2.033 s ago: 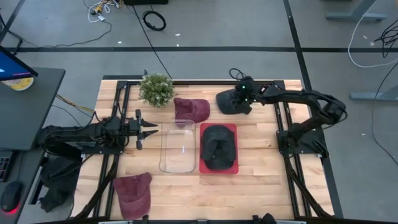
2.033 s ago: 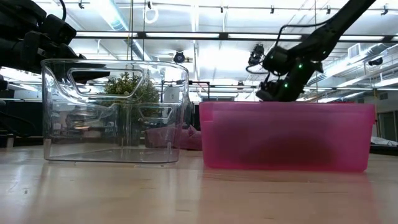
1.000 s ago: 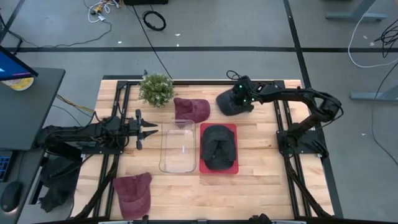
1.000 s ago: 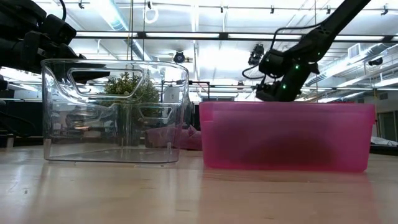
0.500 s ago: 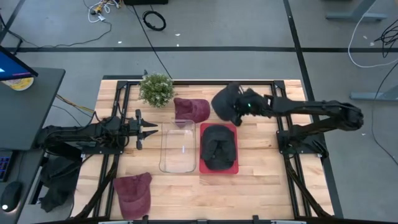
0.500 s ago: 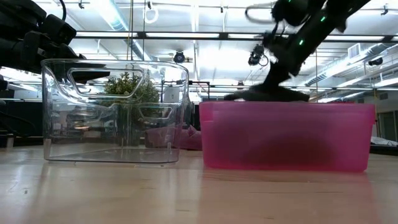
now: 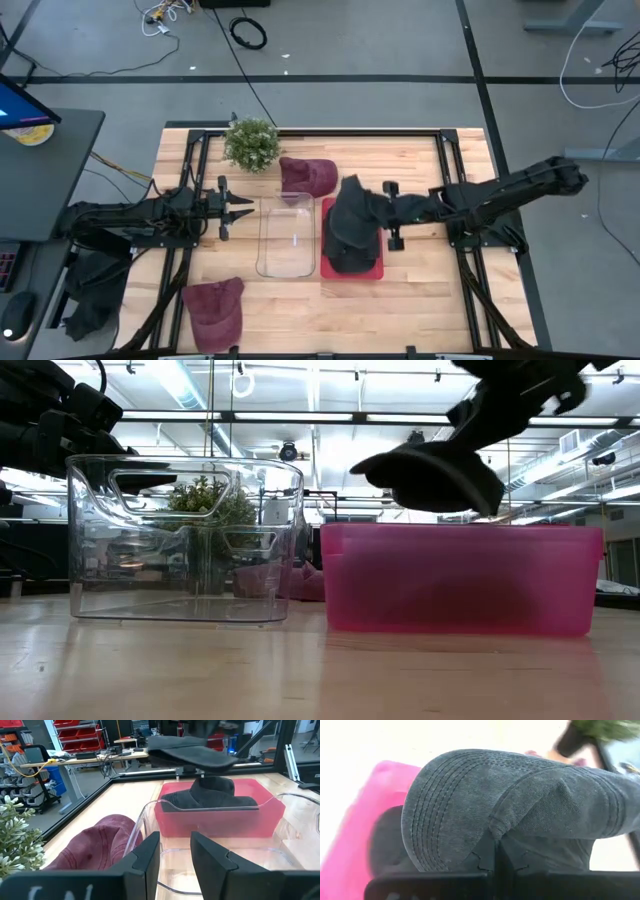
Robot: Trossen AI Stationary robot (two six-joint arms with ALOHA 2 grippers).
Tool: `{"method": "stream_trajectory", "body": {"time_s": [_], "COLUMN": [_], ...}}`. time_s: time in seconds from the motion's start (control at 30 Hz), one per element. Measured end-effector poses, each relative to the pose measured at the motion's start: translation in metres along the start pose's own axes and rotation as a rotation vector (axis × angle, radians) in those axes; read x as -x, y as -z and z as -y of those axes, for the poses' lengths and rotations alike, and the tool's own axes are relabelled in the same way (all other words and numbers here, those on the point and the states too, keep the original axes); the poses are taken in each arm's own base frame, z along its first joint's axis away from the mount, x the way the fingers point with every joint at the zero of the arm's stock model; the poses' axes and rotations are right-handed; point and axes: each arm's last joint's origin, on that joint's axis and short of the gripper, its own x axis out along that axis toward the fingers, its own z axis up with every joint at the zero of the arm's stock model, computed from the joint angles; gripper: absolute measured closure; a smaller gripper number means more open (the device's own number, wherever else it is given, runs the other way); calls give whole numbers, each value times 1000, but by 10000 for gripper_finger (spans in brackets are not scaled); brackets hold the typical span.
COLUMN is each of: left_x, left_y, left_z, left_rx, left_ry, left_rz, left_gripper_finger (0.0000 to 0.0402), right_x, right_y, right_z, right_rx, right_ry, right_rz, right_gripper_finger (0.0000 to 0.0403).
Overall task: Pick & Place hat
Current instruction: Put the black cap into the red bin
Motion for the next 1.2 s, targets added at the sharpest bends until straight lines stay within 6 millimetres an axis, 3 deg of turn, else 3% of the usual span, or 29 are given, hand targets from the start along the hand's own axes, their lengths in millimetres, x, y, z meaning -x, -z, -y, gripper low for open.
{"method": "stream_trajectory", "body": {"time_s": [0.2, 0.5, 0.67, 1.0, 1.2], "left_x": [0, 0, 0, 0, 0], "left_y": [0, 0, 0, 0, 0], "left_z": [0, 0, 0, 0, 0], "left_rx": [0, 0, 0, 0, 0], "left_ry": [0, 0, 0, 0, 0], "left_rz": [0, 0, 0, 0, 0], "left_gripper_finger": [287, 287, 287, 287, 287], "right_x": [1, -20, -32, -68, -74], "right_y": [-2, -4, -8, 3, 6], "right_z": [-23, -45, -47, -38, -33], "right_rx": [62, 173, 178, 177, 173], "right_ry": [-113, -263, -285, -279, -275], "right_rz": [21, 6, -21, -145, -168], "right_gripper_finger": [401, 401, 401, 401, 401]}}
